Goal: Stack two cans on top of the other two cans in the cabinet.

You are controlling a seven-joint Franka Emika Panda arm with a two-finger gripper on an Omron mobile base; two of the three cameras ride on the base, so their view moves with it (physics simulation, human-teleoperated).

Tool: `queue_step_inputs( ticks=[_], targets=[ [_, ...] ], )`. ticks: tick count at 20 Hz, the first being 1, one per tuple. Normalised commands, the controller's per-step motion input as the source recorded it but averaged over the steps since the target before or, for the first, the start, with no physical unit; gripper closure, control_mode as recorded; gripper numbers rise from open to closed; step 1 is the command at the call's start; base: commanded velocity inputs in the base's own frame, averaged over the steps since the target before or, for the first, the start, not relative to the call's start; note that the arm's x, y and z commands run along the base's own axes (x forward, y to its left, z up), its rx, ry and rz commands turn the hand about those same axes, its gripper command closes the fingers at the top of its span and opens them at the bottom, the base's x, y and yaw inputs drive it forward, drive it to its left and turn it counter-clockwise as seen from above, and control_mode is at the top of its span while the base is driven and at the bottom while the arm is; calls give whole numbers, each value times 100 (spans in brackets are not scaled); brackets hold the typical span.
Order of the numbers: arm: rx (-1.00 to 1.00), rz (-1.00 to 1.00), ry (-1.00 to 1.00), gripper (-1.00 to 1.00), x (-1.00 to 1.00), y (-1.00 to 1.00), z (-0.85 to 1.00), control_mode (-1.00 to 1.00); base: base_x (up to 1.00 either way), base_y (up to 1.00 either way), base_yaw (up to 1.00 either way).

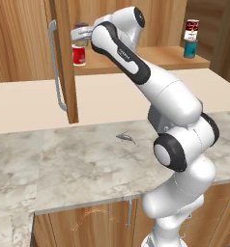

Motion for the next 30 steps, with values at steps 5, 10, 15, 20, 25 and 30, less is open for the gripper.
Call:
queue_step_inputs(
  ticks=[5,10,15,20,25,30],
  targets=[
    [-2,0,0,100,0,7,-3,-100,0,0,0],
    [-5,0,0,100,0,0,-5,-100,0,0,0],
    [-7,0,-3,100,2,0,15,-100,0,0,0],
    [-4,0,-2,100,9,0,3,-100,0,0,0],
    [0,0,0,100,16,0,-5,-100,0,0,0],
    [1,1,0,100,13,8,-10,-100,0,0,0]
  ],
)
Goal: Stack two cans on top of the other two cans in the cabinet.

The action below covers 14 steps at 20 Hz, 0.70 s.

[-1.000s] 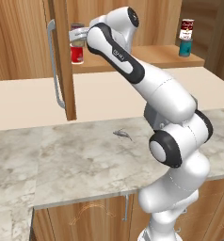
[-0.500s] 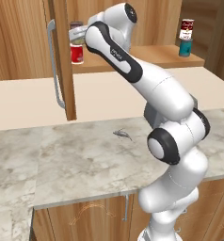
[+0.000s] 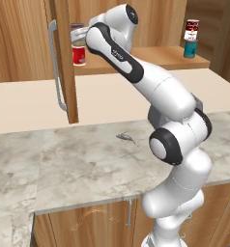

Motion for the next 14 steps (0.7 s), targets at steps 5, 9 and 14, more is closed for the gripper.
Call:
queue_step_inputs(
  ticks=[5,9,14],
  targets=[
    [1,1,0,100,15,16,-3,-100,0,0,0],
    [0,0,0,100,8,2,-7,-100,0,0,0],
    [0,0,2,100,0,0,-20,-100,0,0,0]
  ],
)
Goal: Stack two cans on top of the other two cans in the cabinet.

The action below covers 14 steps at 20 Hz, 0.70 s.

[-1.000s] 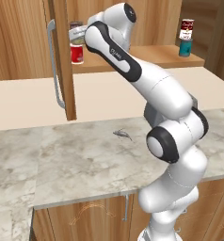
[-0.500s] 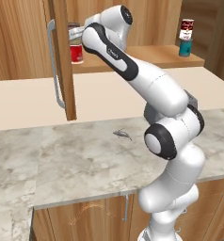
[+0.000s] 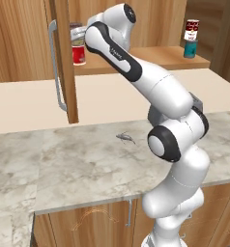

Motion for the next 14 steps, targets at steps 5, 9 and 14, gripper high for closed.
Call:
queue_step_inputs(
  ticks=[5,9,14],
  targets=[
    [0,0,0,-100,0,0,-16,-100,0,0,0],
    [0,0,-3,-100,-1,-9,-3,-100,0,0,0],
    [0,0,-2,-100,-1,-8,-3,-100,0,0,0]
  ],
)
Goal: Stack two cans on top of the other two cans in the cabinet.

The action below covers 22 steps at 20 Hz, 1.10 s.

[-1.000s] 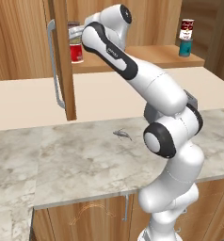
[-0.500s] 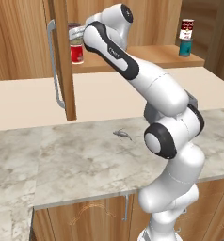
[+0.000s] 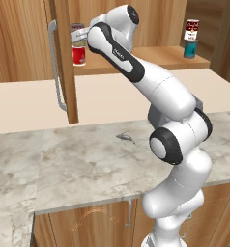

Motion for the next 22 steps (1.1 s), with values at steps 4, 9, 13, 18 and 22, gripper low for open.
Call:
queue_step_inputs(
  ticks=[4,9,13,18,22],
  targets=[
    [0,0,-1,-100,-15,-8,0,-100,0,0,0],
    [0,0,0,-100,-47,-15,-3,-100,0,0,0],
    [0,0,-1,-100,-55,-41,-18,-100,0,0,0],
    [0,0,-3,-100,-74,-59,-20,-100,0,0,0],
    [0,-4,0,-100,-82,-50,-18,-100,0,0,0]
  ],
)
